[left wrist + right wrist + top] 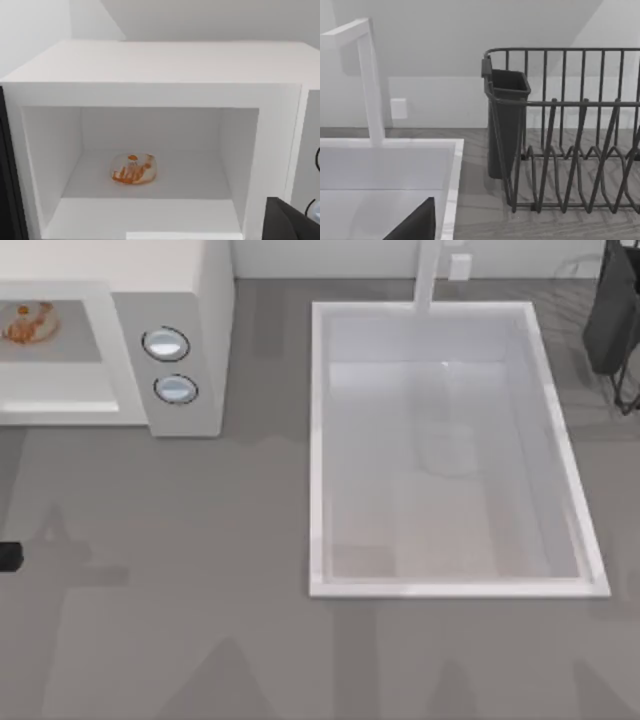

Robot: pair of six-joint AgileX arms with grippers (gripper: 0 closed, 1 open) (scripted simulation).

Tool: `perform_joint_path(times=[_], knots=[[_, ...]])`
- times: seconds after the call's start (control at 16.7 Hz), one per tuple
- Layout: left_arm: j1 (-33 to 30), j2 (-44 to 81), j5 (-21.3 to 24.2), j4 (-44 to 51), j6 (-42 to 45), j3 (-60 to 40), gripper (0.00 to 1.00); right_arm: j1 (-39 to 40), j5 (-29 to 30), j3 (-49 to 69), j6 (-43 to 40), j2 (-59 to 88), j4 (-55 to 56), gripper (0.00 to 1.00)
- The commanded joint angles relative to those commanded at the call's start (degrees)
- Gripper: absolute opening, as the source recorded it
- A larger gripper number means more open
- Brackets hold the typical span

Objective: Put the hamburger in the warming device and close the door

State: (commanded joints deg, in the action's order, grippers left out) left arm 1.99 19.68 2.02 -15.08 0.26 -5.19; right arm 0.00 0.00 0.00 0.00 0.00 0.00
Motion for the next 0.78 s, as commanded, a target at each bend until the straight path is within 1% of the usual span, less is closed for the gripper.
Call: perform_joint_path(times=[0.12,0.42,0.6,0.78], knots=[[2.54,1.38,2.54,-0.2,0.02,-0.78,0.0,0.0,0.0,0.0,0.0,0.0,0.0,1.0],[2.55,1.18,2.61,-0.11,0.06,-0.64,0.0,0.0,0.0,0.0,0.0,0.0,0.0,1.0],[-0.18,-2.32,0.51,1.54,0.02,0.22,0.0,0.0,0.0,0.0,0.0,0.0,0.0,1.0],[-3.84,-7.73,-3.55,5.03,-0.05,2.24,0.0,0.0,0.0,0.0,0.0,0.0,0.0,1.0]])
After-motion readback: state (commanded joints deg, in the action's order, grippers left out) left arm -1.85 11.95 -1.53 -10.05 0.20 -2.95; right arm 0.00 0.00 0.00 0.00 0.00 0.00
